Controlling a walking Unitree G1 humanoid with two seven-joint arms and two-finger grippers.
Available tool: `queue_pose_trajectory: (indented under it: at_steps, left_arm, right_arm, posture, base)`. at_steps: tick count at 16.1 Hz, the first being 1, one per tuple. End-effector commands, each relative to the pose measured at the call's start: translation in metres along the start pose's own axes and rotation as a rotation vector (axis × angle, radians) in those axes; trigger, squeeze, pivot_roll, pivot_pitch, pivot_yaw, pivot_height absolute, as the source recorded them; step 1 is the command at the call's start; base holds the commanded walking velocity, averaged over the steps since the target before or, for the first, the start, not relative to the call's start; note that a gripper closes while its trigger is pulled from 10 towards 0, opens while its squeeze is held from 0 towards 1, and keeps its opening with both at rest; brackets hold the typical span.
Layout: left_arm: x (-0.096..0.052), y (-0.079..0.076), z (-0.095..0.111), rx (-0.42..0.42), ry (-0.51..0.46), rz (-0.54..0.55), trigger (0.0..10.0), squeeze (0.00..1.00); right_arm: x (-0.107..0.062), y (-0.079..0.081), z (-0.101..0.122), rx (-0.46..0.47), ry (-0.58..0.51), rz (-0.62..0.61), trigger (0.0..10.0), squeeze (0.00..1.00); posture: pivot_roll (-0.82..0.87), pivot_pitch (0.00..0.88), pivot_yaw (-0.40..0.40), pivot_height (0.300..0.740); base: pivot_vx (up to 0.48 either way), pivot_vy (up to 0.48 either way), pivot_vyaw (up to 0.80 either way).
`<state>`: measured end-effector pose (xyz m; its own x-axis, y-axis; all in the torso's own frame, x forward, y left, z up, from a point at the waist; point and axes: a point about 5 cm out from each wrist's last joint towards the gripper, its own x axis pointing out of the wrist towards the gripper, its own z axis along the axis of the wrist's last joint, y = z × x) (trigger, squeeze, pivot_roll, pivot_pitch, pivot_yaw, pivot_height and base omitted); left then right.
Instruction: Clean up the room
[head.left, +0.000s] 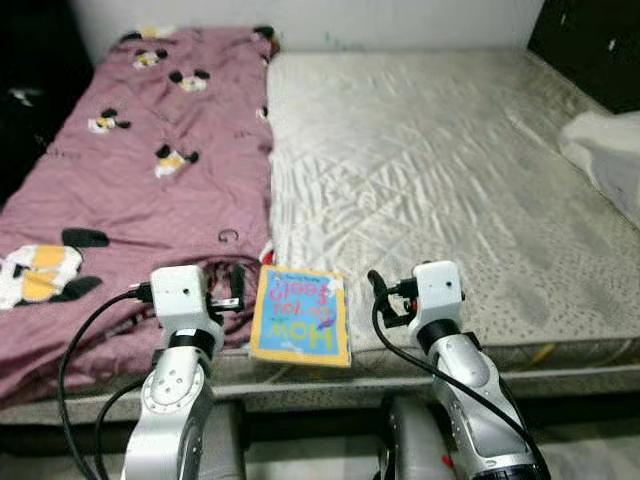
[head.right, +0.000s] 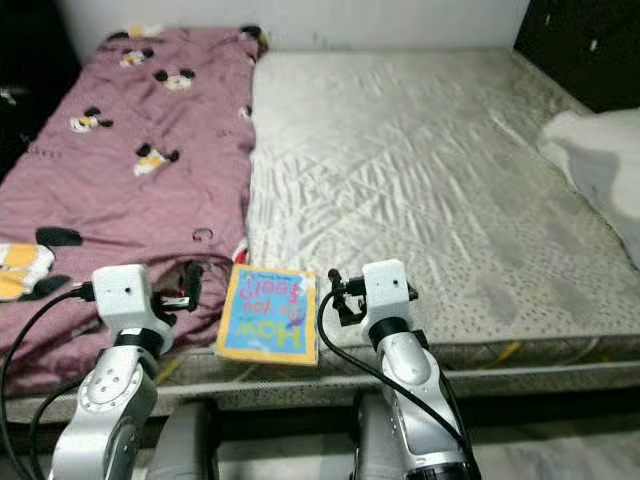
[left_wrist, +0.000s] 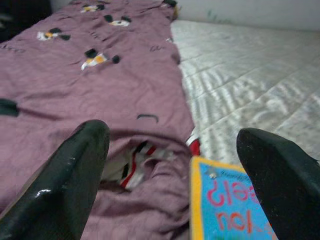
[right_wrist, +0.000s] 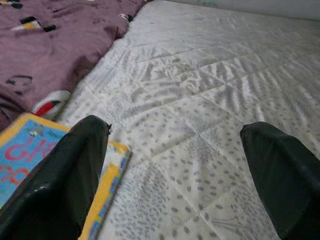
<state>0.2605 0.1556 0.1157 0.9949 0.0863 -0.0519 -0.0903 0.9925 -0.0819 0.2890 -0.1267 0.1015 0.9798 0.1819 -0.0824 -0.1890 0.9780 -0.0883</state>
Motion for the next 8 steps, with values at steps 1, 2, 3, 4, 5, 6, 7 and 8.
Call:
queue_pose_trajectory:
  at_steps: [1, 2, 3, 4, 5, 6, 7, 8]
  left_arm:
    - [-0.003, 0.009, -0.004, 0.003, 0.031, 0.047, 10.0, 0.0]
    - [-0.005, 0.014, -0.005, -0.003, 0.041, 0.065, 10.0, 0.0]
    - [-0.006, 0.018, -0.007, -0.007, 0.053, 0.079, 10.0, 0.0]
    - [-0.007, 0.019, -0.008, -0.004, 0.061, 0.084, 10.0, 0.0]
    - [-0.013, 0.027, -0.009, -0.018, 0.07, 0.131, 10.0, 0.0]
    - [-0.015, 0.028, -0.01, -0.019, 0.078, 0.144, 10.0, 0.0]
    - [-0.016, 0.031, -0.012, -0.014, 0.088, 0.153, 10.0, 0.0]
    - [-0.016, 0.033, -0.012, -0.008, 0.093, 0.161, 10.0, 0.0]
  right_arm:
    - [0.001, 0.001, -0.001, 0.005, 0.01, 0.009, 10.0, 0.0]
    - [0.001, 0.001, -0.003, 0.005, 0.021, 0.011, 10.0, 0.0]
    - [0.002, 0.001, -0.004, 0.009, 0.03, 0.012, 10.0, 0.0]
    - [0.002, 0.001, -0.005, 0.011, 0.034, 0.011, 10.0, 0.0]
    - [0.001, -0.001, -0.006, 0.01, 0.044, 0.011, 10.0, 0.0]
    - [0.002, -0.001, -0.007, 0.009, 0.048, 0.013, 10.0, 0.0]
    - [0.002, -0.001, -0.007, 0.009, 0.049, 0.015, 10.0, 0.0]
    - [0.002, -0.001, -0.006, 0.008, 0.049, 0.017, 10.0, 0.0]
  posture:
    - [0.04, 0.081, 0.008, 0.515]
    - [0.04, 0.08, 0.006, 0.515]
    - [0.04, 0.08, 0.006, 0.515]
    - [0.04, 0.082, 0.004, 0.515]
    - [0.05, 0.085, -0.002, 0.515]
    - [0.05, 0.087, -0.005, 0.515]
    - [0.05, 0.089, -0.006, 0.515]
    - [0.05, 0.097, -0.009, 0.515]
  base:
    - [0.0, 0.0, 0.0]
    - [0.0, 0.0, 0.0]
    - [0.0, 0.0, 0.0]
    - [0.0, 0.0, 0.0]
    - [0.0, 0.0, 0.0]
    - [0.0, 0.0, 0.0]
    - [0.0, 0.0, 0.0]
    - [0.0, 0.0, 0.0]
